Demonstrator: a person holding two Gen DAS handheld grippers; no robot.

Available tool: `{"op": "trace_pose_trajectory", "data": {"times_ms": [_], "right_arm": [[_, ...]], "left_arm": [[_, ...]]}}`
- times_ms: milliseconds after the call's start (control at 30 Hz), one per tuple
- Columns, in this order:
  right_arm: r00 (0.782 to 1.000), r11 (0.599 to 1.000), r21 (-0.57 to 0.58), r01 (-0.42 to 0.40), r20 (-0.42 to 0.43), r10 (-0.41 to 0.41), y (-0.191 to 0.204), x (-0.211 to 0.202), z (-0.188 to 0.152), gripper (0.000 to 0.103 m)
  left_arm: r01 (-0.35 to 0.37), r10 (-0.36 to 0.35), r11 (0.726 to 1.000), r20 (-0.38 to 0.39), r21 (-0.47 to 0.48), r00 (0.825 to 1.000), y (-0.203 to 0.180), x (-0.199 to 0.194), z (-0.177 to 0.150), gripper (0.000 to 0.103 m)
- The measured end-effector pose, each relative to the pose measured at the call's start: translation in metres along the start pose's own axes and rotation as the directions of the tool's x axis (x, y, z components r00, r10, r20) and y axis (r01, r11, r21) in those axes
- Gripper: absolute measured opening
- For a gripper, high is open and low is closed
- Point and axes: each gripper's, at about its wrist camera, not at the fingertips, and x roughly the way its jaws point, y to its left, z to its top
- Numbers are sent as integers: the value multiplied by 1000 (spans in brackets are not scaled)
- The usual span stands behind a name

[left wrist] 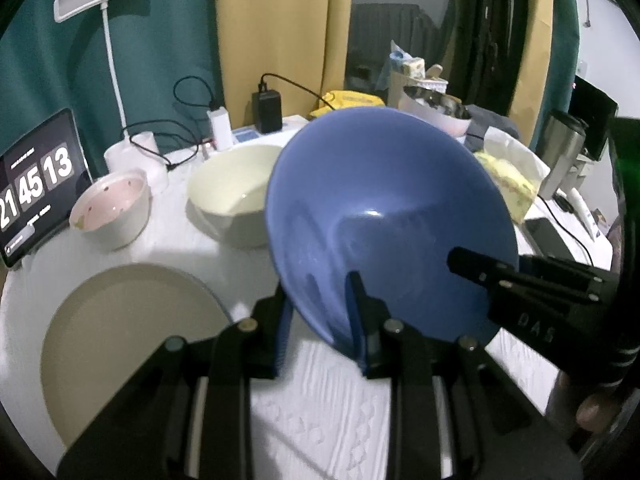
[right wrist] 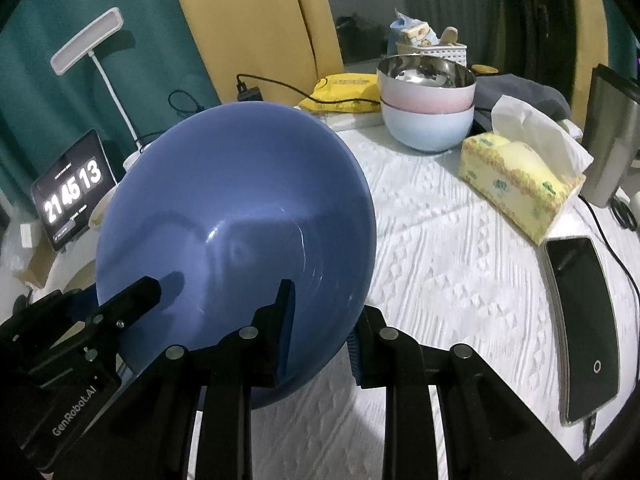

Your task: Organize plates and bowls

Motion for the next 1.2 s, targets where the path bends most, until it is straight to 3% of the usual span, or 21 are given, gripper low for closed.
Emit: {"op": "trace_pose_trajectory", "data": {"times_ms": [500, 733, 1200], "right_arm": [[998, 1000, -16, 18, -60, -19, 10, -5, -19, 27], [998, 1000, -12, 17, -66, -18, 10, -9, -22, 39], [999, 999, -8, 38, -25, -38, 10, -27, -18, 42]], "left_arm": [[22, -22, 1000, -54, 7, 998, 6, -8, -28, 28], [44, -42, 999, -67, 25, 997, 5, -11, -34, 28], [55, -54, 998, -53, 27, 997, 10, -26, -34, 28]]}}
